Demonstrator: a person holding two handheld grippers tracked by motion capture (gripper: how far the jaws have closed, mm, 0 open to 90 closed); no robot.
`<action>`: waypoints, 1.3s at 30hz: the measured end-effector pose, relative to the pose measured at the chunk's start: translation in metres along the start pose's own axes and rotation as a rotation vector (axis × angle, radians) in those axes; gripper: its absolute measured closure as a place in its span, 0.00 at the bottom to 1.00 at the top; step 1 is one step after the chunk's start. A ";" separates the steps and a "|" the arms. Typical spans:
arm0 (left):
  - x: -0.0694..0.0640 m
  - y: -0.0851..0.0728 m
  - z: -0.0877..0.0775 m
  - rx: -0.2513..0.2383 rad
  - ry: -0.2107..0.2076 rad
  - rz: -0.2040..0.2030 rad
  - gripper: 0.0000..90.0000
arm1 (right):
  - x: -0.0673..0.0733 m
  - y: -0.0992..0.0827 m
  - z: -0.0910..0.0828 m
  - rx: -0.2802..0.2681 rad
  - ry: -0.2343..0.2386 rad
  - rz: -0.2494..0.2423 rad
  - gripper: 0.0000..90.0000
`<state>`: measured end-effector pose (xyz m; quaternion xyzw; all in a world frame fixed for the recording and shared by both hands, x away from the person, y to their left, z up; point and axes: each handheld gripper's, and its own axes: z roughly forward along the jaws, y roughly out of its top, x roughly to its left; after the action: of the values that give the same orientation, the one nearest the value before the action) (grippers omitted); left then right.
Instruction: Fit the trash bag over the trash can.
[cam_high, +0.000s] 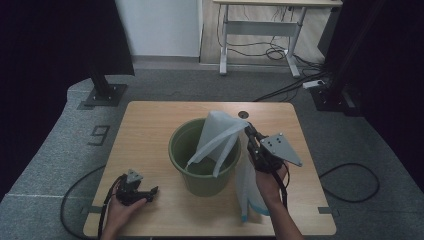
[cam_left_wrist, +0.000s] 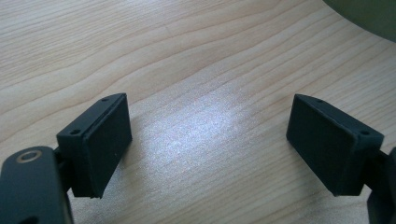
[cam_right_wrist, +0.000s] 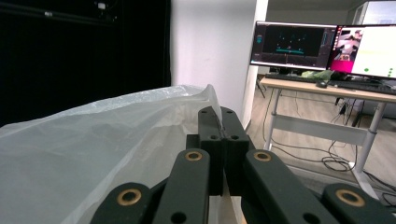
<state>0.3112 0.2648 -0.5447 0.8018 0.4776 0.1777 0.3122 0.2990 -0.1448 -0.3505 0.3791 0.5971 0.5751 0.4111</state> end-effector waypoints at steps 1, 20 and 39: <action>0.000 0.000 0.000 0.000 0.000 0.000 0.15 | 0.001 -0.003 -0.001 0.004 0.003 -0.002 0.99; 0.000 0.000 0.000 -0.002 0.002 -0.001 0.15 | 0.031 -0.046 -0.016 0.032 0.073 -0.037 0.99; -0.001 0.000 0.000 -0.002 0.006 -0.005 0.15 | 0.032 -0.062 -0.032 0.028 0.069 -0.090 0.97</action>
<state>0.3106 0.2638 -0.5449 0.7997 0.4804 0.1799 0.3121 0.2586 -0.1303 -0.4141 0.3377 0.6352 0.5604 0.4104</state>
